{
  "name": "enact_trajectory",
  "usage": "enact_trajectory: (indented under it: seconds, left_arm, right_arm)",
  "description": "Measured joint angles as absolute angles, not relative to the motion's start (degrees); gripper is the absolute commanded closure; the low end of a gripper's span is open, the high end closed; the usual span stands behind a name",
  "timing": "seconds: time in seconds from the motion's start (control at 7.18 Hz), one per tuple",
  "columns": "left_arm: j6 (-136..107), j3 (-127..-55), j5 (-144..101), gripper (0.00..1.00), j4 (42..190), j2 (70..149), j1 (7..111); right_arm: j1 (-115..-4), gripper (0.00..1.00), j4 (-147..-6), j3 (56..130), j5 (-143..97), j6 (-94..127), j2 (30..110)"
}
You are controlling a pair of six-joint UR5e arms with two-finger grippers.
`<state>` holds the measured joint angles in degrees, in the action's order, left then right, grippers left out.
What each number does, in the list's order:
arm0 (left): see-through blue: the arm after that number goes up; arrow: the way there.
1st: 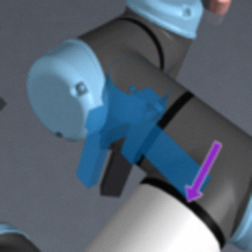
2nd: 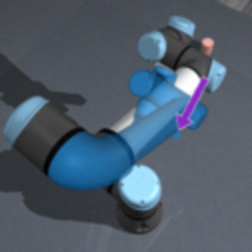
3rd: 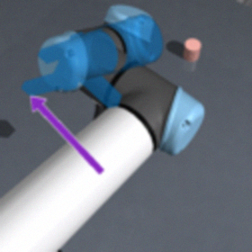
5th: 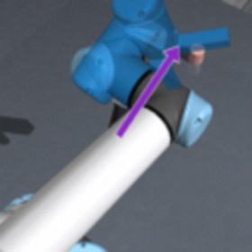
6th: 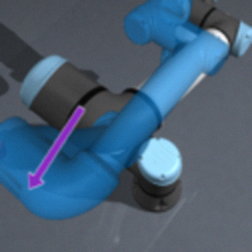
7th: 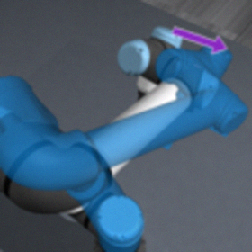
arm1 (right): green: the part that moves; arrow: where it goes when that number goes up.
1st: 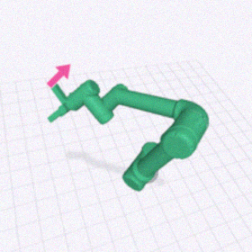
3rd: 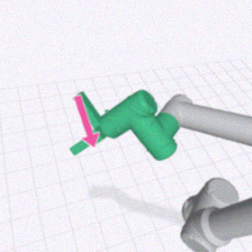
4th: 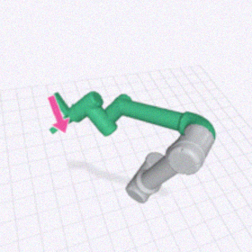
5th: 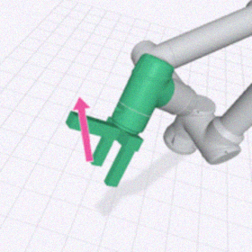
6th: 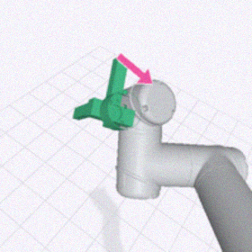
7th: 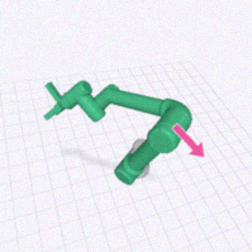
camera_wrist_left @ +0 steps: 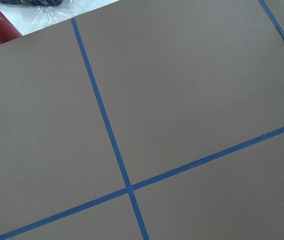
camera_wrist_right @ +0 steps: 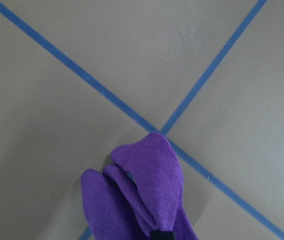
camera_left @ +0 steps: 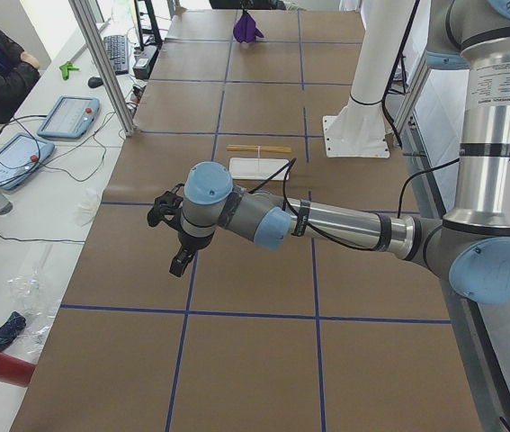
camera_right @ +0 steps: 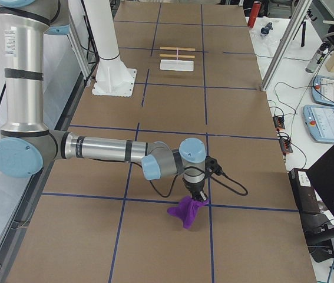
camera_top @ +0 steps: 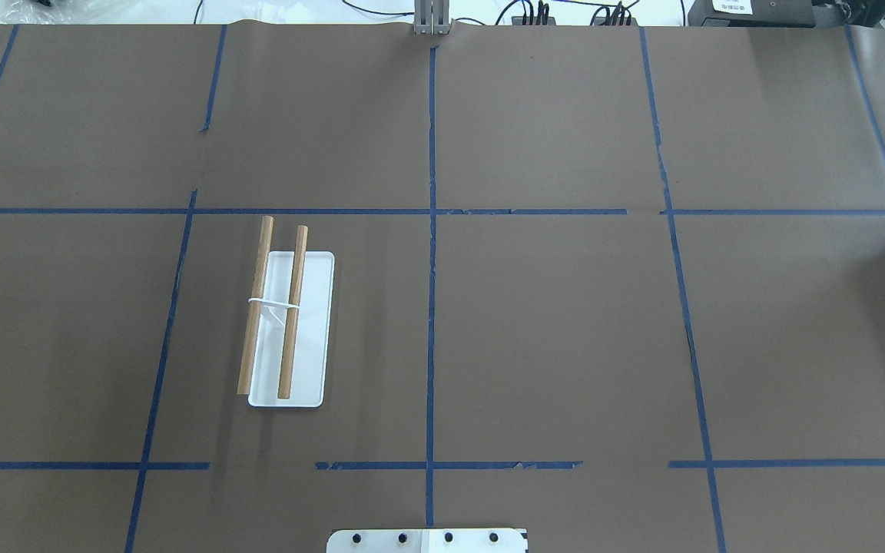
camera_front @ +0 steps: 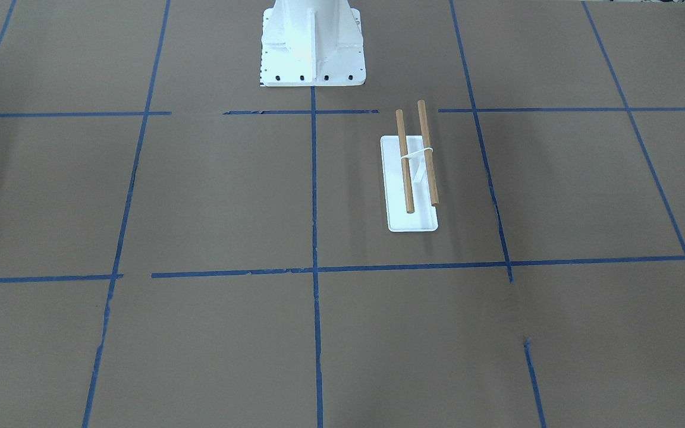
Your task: Hang towel on rack
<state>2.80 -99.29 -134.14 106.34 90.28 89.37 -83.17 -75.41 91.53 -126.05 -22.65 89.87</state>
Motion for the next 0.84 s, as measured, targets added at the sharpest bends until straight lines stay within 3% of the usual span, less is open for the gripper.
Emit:
enact_trajectory:
  seconds: [0.42,0.84]
  left_arm:
    - [-4.9,-100.0,-135.0,0.00,106.5,94.8,88.0]
    - [-25.0,-103.8,-136.3,0.00,108.1,101.6,77.9]
  right_arm:
    - [-78.4,1.00,-87.1,96.4,-127.1,-21.0,77.7]
    - [-65.6,1.00,-87.6,99.7,-127.1,6.4,67.5]
